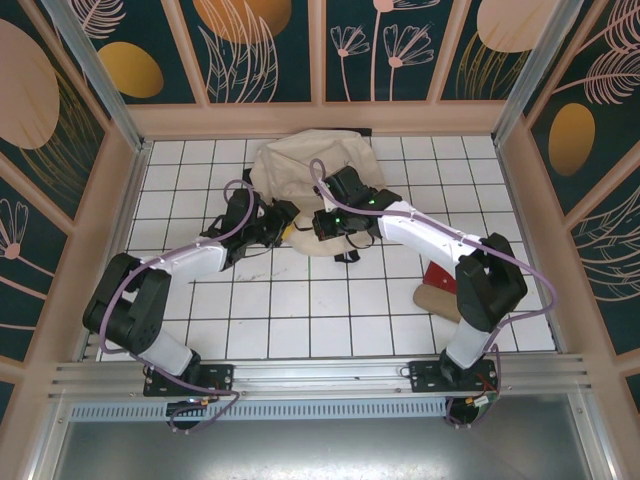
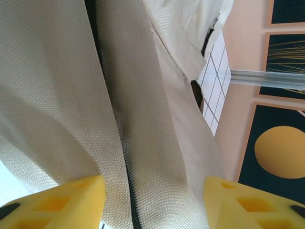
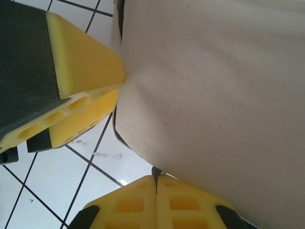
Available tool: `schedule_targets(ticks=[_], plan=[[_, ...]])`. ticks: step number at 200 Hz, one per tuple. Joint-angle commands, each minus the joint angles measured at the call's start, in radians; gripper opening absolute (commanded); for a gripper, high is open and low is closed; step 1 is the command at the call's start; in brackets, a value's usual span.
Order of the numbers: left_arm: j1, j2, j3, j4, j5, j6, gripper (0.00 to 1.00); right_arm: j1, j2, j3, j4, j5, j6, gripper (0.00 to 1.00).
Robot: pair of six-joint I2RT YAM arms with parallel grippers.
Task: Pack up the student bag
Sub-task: Zip the student bag at the top-center of the table.
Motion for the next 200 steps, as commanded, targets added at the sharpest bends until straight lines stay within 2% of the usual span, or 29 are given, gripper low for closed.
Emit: schedule_targets(ticks=[1, 33, 63, 77, 102, 112, 135, 163, 200], plan=[[-0.006, 0.002, -0.022, -0.063, -0.051, -0.019, 0.61, 0.005, -0.043, -0.003, -0.009, 0.047, 0.016, 0.0], [-0.006, -0.013, -0.006, -0.112, -0.082, 0.015, 0.64, 0.006, -0.033, 0.002, -0.009, 0.049, 0.02, 0.0], [-0.006, 0.02, -0.004, -0.045, -0.027, -0.006, 0.61, 0.006, -0.035, 0.003, -0.006, 0.051, 0.023, 0.0], [-0.006, 0.033, -0.008, -0.019, -0.016, -0.017, 0.48, 0.006, -0.036, 0.002, -0.005, 0.055, 0.027, 0.0], [-0.006, 0.029, -0.008, -0.03, -0.044, -0.009, 0.37, 0.006, -0.04, -0.005, -0.007, 0.063, 0.029, 0.0], [-0.006, 0.024, -0.005, -0.04, -0.064, 0.004, 0.23, 0.005, -0.043, -0.005, -0.014, 0.078, 0.028, 0.0], [-0.006, 0.011, 0.025, -0.104, -0.138, 0.074, 0.0, 0.004, -0.056, -0.001, -0.046, 0.16, 0.023, 0.0], [-0.005, -0.007, 0.071, -0.204, -0.238, 0.155, 0.0, -0.009, -0.1, 0.003, -0.088, 0.288, 0.026, 0.0], [0.001, -0.029, 0.096, -0.282, -0.331, 0.206, 0.0, -0.049, -0.144, -0.002, -0.142, 0.394, 0.051, 0.0]])
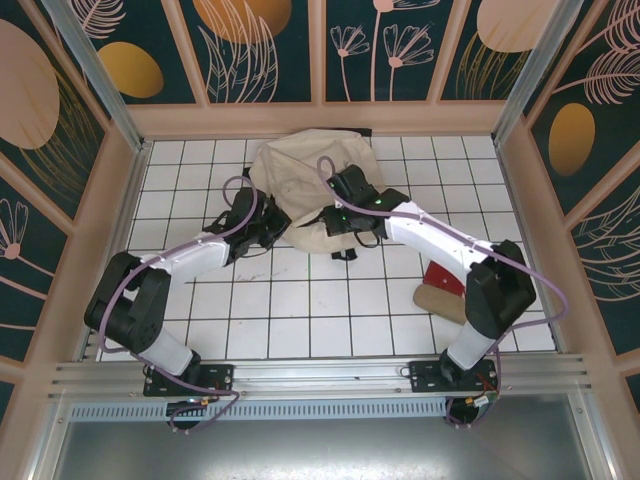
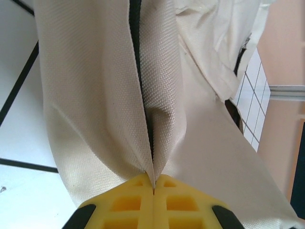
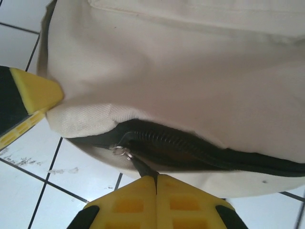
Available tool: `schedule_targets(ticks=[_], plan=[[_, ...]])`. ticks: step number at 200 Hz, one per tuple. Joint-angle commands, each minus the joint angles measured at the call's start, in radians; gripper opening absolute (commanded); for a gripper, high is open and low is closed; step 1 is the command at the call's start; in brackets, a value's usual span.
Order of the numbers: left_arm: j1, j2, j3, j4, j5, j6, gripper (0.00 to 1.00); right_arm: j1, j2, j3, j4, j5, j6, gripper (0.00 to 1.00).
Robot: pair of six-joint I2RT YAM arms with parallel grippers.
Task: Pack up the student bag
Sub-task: Zip the student bag at the top-center of the table.
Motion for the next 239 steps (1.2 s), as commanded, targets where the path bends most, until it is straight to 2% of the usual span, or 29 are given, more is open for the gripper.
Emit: schedule_targets(ticks=[1, 39, 76, 90, 112, 142, 173, 188, 208, 217, 239], plan=[[0.02, -0.032, 0.024, -0.109, -0.156, 0.076, 0.0, -0.046, -0.073, -0.003, -0.071, 0.157, 0.029, 0.0], [0.061, -0.066, 0.015, -0.143, -0.196, 0.102, 0.0, -0.132, -0.095, -0.051, -0.086, 0.187, 0.068, 0.0], [0.122, -0.098, 0.004, -0.169, -0.214, 0.138, 0.0, -0.208, -0.094, -0.097, -0.054, 0.14, 0.089, 0.0], [0.136, -0.103, 0.006, -0.17, -0.202, 0.155, 0.0, -0.209, -0.088, -0.097, -0.038, 0.104, 0.077, 0.0], [0.137, -0.089, 0.024, -0.175, -0.174, 0.18, 0.0, -0.204, -0.089, -0.097, 0.009, -0.024, 0.051, 0.0], [0.175, -0.089, 0.041, -0.206, -0.213, 0.218, 0.0, -0.202, -0.058, -0.087, 0.019, -0.027, 0.048, 0.0], [0.196, -0.084, 0.095, -0.241, -0.208, 0.292, 0.0, -0.175, -0.033, -0.086, 0.031, -0.168, 0.01, 0.0], [0.196, -0.098, 0.096, -0.252, -0.195, 0.294, 0.31, -0.116, -0.028, -0.083, 0.066, -0.263, -0.011, 0.0], [0.197, -0.137, 0.095, -0.304, -0.215, 0.276, 0.6, -0.057, -0.008, -0.066, 0.131, -0.373, 0.0, 0.0], [0.196, -0.162, 0.084, -0.327, -0.22, 0.261, 0.67, -0.039, 0.01, -0.05, 0.154, -0.408, 0.009, 0.0], [0.195, -0.232, 0.023, -0.341, -0.18, 0.211, 0.72, -0.002, 0.063, 0.014, 0.166, -0.435, 0.008, 0.0]])
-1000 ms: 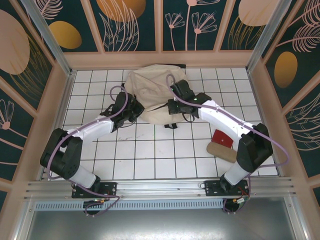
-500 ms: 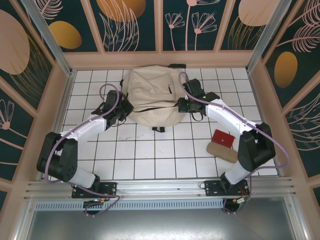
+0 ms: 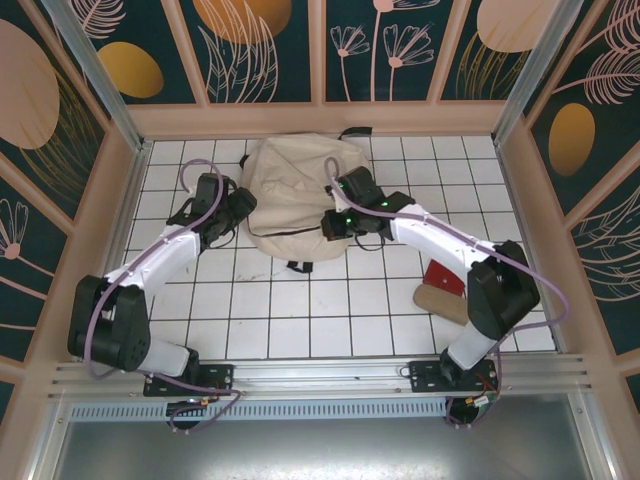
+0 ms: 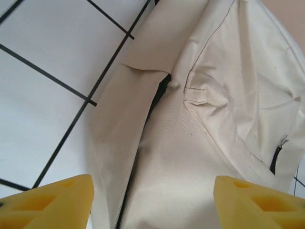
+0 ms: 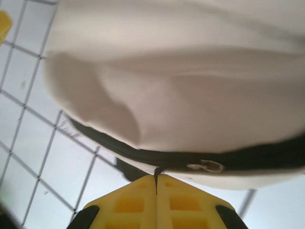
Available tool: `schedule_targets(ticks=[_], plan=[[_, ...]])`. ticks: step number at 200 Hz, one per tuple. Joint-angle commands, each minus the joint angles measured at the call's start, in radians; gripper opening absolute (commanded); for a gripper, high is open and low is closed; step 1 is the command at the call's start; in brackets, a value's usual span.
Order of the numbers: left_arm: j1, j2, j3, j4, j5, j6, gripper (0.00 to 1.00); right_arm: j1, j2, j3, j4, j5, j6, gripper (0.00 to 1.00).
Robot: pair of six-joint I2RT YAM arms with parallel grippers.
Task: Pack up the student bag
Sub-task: Zip the student bag at the top-center of the table.
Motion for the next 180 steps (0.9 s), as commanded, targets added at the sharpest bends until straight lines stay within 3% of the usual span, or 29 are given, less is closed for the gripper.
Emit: schedule_targets(ticks=[1, 38, 95, 136, 180], plan=[[0.0, -0.09, -0.044, -0.06, 0.009, -0.044, 0.72, 0.031, 0.056, 0.08, 0.077, -0.107, -0.011, 0.0], [-0.032, -0.168, -0.158, 0.003, 0.163, -0.183, 0.76, 0.055, 0.118, 0.164, 0.07, -0.125, -0.031, 0.0], [-0.077, -0.184, -0.229, 0.104, 0.197, -0.316, 0.78, 0.077, 0.189, 0.256, 0.065, -0.164, -0.047, 0.0], [-0.08, -0.131, -0.236, 0.224, 0.216, -0.405, 0.78, 0.09, 0.183, 0.226, 0.045, -0.182, -0.075, 0.0], [-0.089, -0.046, -0.22, 0.265, 0.207, -0.406, 0.68, 0.102, 0.125, 0.151, 0.013, -0.182, -0.125, 0.0]])
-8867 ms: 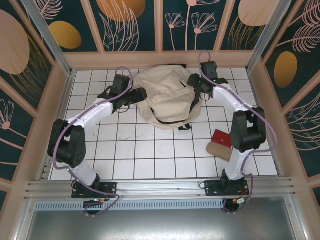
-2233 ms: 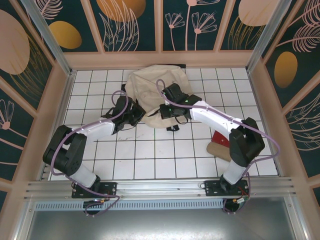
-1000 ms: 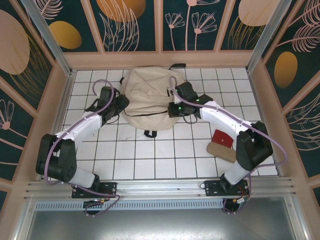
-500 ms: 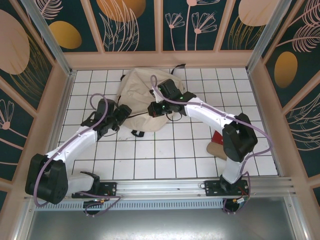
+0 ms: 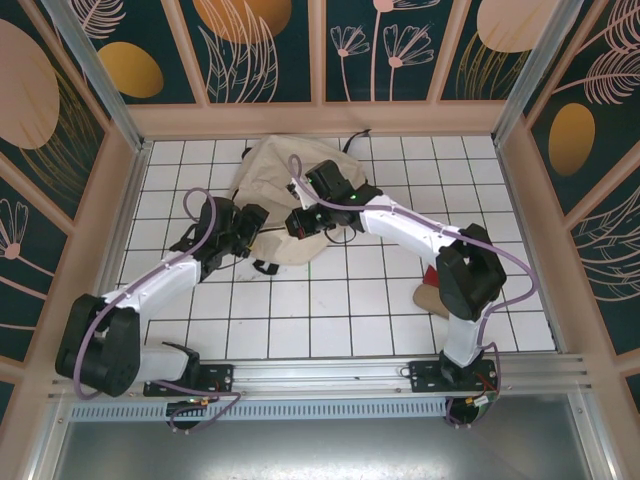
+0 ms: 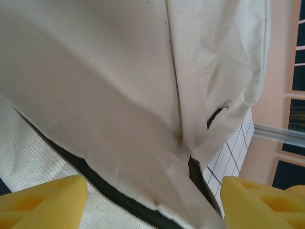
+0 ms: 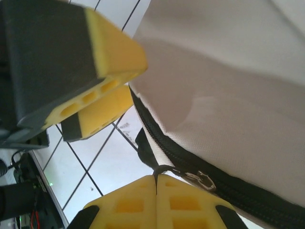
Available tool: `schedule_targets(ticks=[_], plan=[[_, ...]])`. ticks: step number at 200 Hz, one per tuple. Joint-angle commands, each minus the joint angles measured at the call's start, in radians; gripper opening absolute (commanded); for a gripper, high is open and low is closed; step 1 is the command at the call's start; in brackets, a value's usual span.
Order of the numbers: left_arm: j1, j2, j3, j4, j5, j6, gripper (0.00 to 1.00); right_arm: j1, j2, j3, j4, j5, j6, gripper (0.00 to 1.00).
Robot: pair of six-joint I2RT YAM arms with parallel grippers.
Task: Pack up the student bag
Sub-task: Zip the student bag at the top-center of the table.
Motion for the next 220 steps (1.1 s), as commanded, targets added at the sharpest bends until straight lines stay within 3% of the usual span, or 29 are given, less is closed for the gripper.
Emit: schedule_targets(ticks=[1, 21, 51, 106, 180, 220], plan=[[-0.012, 0.038, 0.006, 0.051, -0.002, -0.029, 0.67, 0.014, -0.061, -0.039, -0.025, -0.024, -0.053, 0.0], [-0.015, 0.03, -0.037, 0.066, -0.07, -0.052, 0.59, 0.015, -0.097, -0.066, -0.049, 0.015, -0.075, 0.0], [-0.015, 0.068, -0.049, 0.08, -0.065, -0.046, 0.45, 0.015, -0.136, -0.084, -0.088, 0.057, -0.101, 0.0], [-0.015, 0.088, -0.071, 0.062, -0.122, -0.026, 0.0, -0.015, -0.181, -0.135, -0.181, 0.293, -0.113, 0.0], [-0.015, 0.06, -0.075, -0.01, -0.198, 0.021, 0.0, -0.075, -0.124, -0.084, -0.253, 0.64, -0.076, 0.0], [-0.013, 0.04, -0.092, -0.023, -0.214, 0.022, 0.0, -0.104, -0.058, -0.024, -0.262, 0.741, -0.05, 0.0]])
